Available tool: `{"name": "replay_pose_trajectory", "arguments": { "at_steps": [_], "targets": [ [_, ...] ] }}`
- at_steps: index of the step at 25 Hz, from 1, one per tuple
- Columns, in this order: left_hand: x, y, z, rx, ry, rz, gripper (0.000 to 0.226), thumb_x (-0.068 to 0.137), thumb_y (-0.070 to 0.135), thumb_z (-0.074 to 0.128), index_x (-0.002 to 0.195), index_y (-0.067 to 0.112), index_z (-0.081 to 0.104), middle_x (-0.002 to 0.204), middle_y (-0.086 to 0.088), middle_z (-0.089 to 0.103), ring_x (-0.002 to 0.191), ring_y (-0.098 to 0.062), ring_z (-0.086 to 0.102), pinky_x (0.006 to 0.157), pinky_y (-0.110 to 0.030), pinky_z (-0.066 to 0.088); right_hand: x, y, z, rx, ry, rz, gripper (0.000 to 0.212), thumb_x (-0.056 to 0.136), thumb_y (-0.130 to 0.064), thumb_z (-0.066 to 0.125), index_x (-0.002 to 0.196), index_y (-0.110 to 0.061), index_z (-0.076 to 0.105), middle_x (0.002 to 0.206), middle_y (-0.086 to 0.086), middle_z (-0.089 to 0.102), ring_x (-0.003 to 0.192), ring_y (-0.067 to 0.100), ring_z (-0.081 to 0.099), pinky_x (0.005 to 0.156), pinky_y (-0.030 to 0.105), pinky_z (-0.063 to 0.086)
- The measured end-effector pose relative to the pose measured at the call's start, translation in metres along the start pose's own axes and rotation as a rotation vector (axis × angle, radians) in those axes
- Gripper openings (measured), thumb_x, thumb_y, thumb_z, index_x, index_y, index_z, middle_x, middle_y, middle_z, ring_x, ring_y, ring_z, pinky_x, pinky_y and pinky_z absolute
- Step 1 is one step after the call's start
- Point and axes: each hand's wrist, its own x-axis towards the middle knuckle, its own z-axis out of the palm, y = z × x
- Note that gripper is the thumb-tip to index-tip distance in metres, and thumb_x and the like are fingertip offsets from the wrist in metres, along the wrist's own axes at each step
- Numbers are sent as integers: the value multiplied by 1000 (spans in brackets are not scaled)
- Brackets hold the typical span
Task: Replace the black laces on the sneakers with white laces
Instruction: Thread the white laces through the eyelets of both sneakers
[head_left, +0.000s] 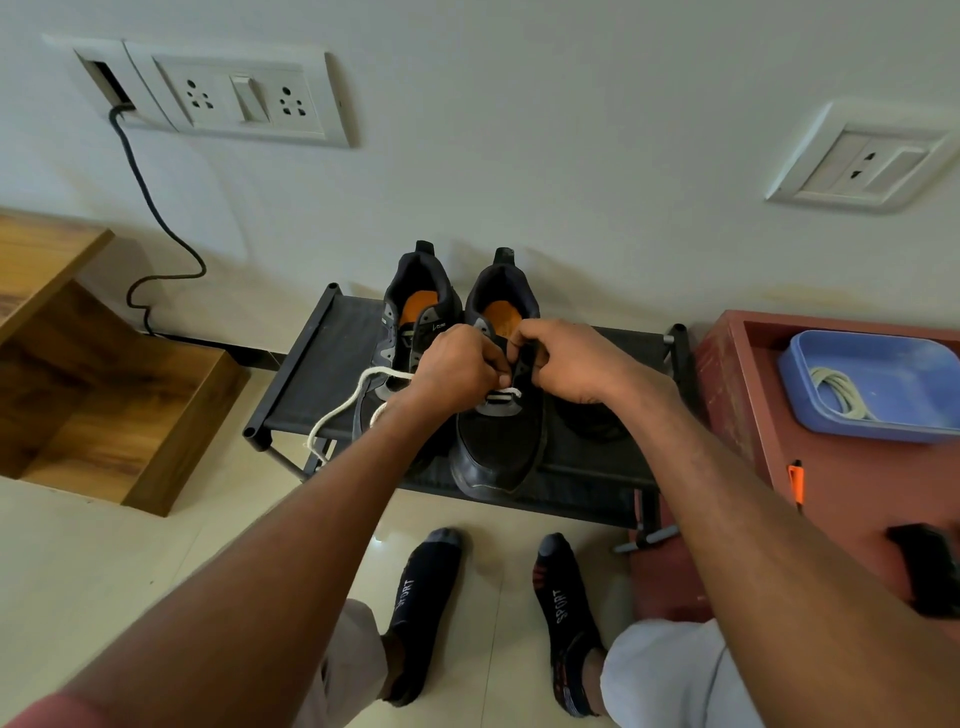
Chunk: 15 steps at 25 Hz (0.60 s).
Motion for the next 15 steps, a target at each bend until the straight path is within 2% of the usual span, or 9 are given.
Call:
{"name": "replay_pose_trajectory", "arguments": {
  "at_steps": [3, 5, 7, 11, 13, 15],
  "targets": [
    [3, -2, -8, 60, -90, 41, 14, 93, 10, 74, 104, 14, 82, 92, 3, 74, 96, -17, 69, 96, -41, 57, 1, 0, 1, -3, 7, 1, 46, 89, 1, 63, 95, -45, 60, 96, -4, 61, 83, 21, 64, 70, 39, 56],
    [4, -5, -15, 137, -147, 94, 20, 96, 9, 69, 111, 16, 80, 101, 2, 76, 100, -18, 69, 98, -43, 56, 2, 1, 1, 2, 3, 2, 47, 90, 0, 64, 94, -46, 60, 97, -5, 60, 83, 20, 64, 68, 37, 55],
    [4, -6, -17, 212, -135, 148, 23, 97, 10, 67, 113, 19, 80, 108, 0, 76, 103, -20, 68, 96, -44, 56, 2, 0, 0, 2, -2, -3, 47, 90, 0, 64, 95, -47, 59, 96, -6, 59, 83, 19, 64, 66, 34, 52],
    [2, 1, -4, 258, -23, 160, 17, 95, 9, 64, 98, 15, 80, 101, -5, 72, 94, -25, 67, 80, -42, 57, 1, 1, 0, -21, 7, -7, 48, 89, 2, 62, 102, -44, 59, 98, -3, 60, 82, 21, 63, 64, 35, 50],
    [4, -1, 3, 241, 2, 132, 13, 93, 10, 64, 87, 17, 72, 104, -9, 64, 97, -29, 63, 73, -39, 49, 1, 1, 1, -24, 21, -6, 47, 89, 2, 62, 103, -43, 60, 101, -2, 62, 82, 22, 64, 69, 41, 56],
    [5, -3, 7, 218, 7, 111, 14, 93, 11, 64, 85, 23, 67, 110, -10, 58, 102, -31, 58, 75, -36, 42, 0, 0, 0, -24, 25, -7, 48, 89, 2, 63, 106, -42, 59, 101, -2, 62, 84, 22, 64, 73, 43, 58]
  ]
}}
